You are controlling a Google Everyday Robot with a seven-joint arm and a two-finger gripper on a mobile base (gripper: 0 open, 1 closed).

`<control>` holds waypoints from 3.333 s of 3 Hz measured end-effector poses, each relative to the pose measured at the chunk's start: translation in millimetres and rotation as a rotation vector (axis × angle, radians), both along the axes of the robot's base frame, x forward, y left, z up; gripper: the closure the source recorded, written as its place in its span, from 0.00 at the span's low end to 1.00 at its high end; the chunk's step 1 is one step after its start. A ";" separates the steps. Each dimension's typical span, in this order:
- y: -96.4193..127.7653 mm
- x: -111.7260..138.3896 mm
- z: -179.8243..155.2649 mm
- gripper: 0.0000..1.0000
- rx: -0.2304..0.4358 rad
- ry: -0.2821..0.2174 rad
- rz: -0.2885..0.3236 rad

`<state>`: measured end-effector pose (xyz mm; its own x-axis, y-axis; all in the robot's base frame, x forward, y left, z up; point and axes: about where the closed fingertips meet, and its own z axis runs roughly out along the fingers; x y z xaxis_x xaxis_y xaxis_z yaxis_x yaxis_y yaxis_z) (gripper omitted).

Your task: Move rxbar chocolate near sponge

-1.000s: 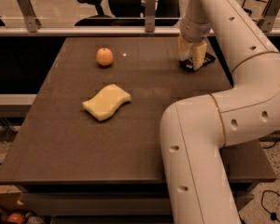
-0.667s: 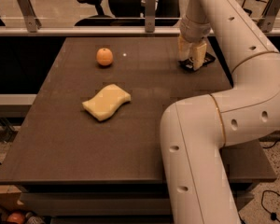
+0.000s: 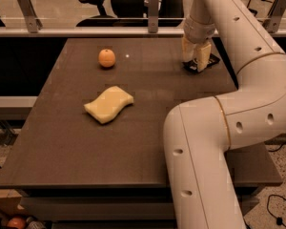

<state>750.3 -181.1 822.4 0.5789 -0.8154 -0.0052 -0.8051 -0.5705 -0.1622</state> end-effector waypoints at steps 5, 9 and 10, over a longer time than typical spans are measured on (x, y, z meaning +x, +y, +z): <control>0.1 0.1 0.6 1.00 0.000 -0.001 -0.001; 0.0 0.1 0.9 1.00 -0.001 -0.002 -0.001; 0.0 0.1 0.9 1.00 -0.001 -0.002 -0.001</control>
Offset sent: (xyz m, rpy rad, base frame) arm -0.0850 0.0148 0.0188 -0.0777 -0.0666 -0.1131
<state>750.4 -181.1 823.2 0.5778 -0.8162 -0.0035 -0.8056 -0.5695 -0.1633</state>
